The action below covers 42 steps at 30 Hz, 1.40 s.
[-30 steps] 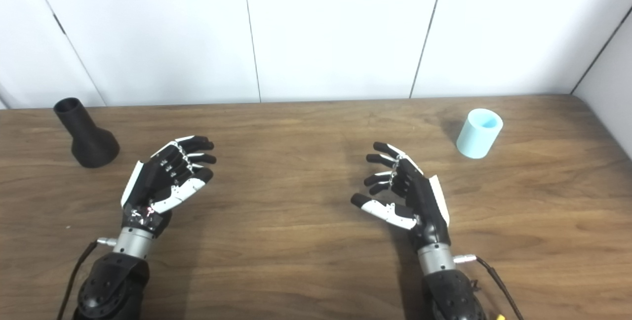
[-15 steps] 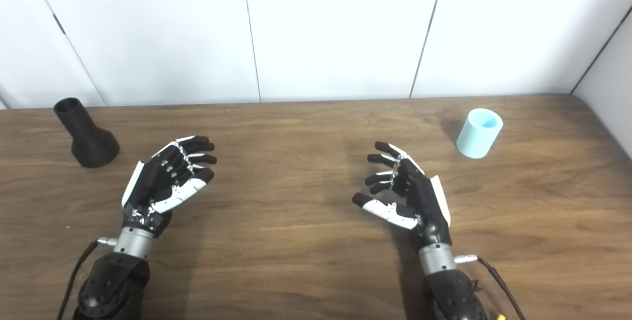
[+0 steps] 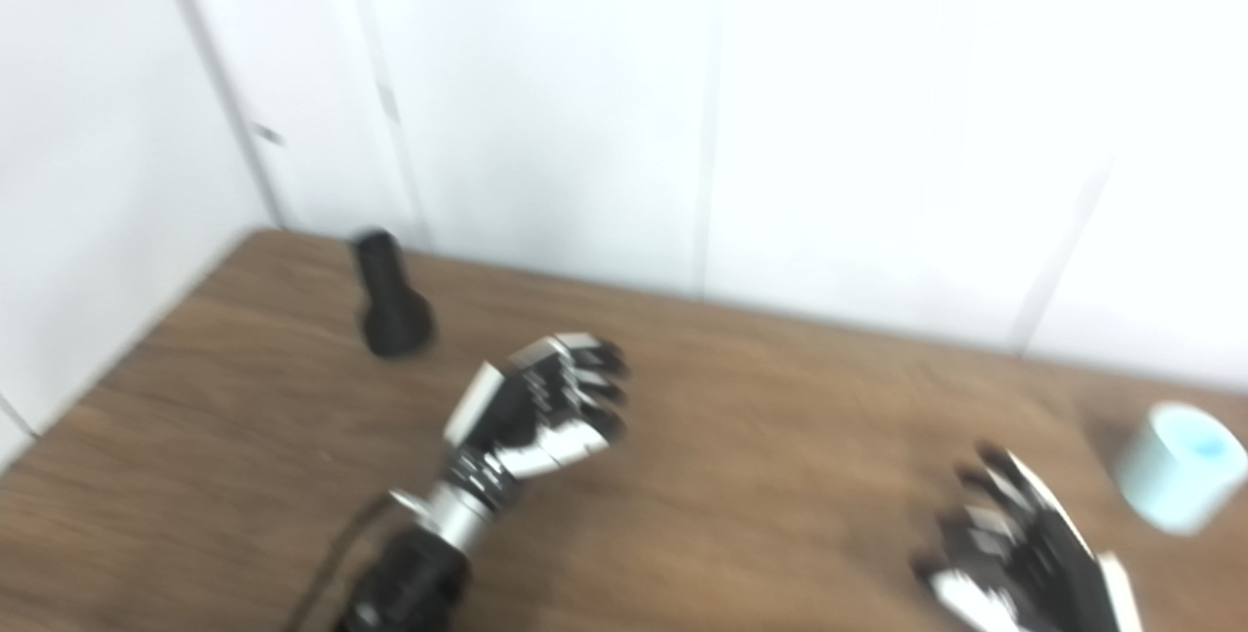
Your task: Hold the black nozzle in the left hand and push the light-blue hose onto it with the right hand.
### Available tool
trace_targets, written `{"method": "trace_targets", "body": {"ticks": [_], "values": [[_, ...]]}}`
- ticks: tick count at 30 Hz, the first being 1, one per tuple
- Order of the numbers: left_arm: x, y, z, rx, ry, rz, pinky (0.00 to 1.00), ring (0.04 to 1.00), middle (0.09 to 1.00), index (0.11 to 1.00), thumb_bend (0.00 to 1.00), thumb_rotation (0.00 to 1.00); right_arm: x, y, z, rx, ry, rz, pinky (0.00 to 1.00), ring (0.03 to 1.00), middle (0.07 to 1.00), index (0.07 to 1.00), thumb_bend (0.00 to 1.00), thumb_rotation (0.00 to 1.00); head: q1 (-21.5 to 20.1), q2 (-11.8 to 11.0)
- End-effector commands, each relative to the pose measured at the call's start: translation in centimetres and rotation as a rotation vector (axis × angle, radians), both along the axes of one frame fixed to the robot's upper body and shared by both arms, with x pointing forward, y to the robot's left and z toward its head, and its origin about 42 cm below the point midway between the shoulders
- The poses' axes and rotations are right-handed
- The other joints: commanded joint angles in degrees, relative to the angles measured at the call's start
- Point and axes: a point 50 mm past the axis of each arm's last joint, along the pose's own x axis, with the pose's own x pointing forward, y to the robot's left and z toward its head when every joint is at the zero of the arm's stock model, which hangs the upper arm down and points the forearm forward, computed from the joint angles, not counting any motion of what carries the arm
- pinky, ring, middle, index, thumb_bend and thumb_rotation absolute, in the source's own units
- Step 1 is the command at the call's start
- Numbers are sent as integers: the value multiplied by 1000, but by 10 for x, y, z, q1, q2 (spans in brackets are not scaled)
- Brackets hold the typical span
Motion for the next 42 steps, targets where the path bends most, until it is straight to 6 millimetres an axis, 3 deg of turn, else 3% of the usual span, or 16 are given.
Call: {"method": "trace_targets", "body": {"ticks": [1, 7, 12, 23, 26, 30, 34, 42], "values": [[-19, -9, -32, -31, 88, 12, 516, 633, 703, 703, 717, 189, 5, -1, 15, 18, -57, 6, 464, 537, 727, 792, 722, 202, 4, -4], [-19, -8, -28, -36, 91, 35, 517, 653, 732, 747, 736, 249, 8, 0, 13, 17, -60, 11, 421, 494, 693, 756, 777, 258, 9, -10], [-18, 5, -13, -30, 39, 83, 537, 673, 739, 759, 726, 274, 10, 0, 13, 18, -57, 6, 423, 482, 676, 742, 823, 300, 13, -9], [-22, 79, 43, 51, -114, 396, 501, 631, 702, 733, 657, 211, 14, 4, 15, 20, -55, 8, 405, 487, 671, 719, 822, 302, 20, -10], [-22, 95, 58, 89, -169, 483, 485, 608, 688, 725, 664, 230, 15, 4, 15, 23, -52, 8, 400, 487, 671, 714, 836, 313, 20, -10], [-21, 112, 74, 110, -208, 561, 486, 612, 698, 725, 664, 178, 15, 5, 16, 13, -44, 1, 392, 485, 674, 715, 850, 336, 21, -9], [-20, 127, 91, 101, -231, 652, 562, 685, 744, 757, 688, 161, 15, 4, 17, 15, -32, -11, 387, 492, 662, 711, 846, 318, 22, -9], [-14, 142, 105, 152, -272, 810, 768, 814, 841, 839, 682, 172, 16, 1, 16, 20, -35, -9, 376, 470, 656, 701, 852, 308, 28, -8]]}}
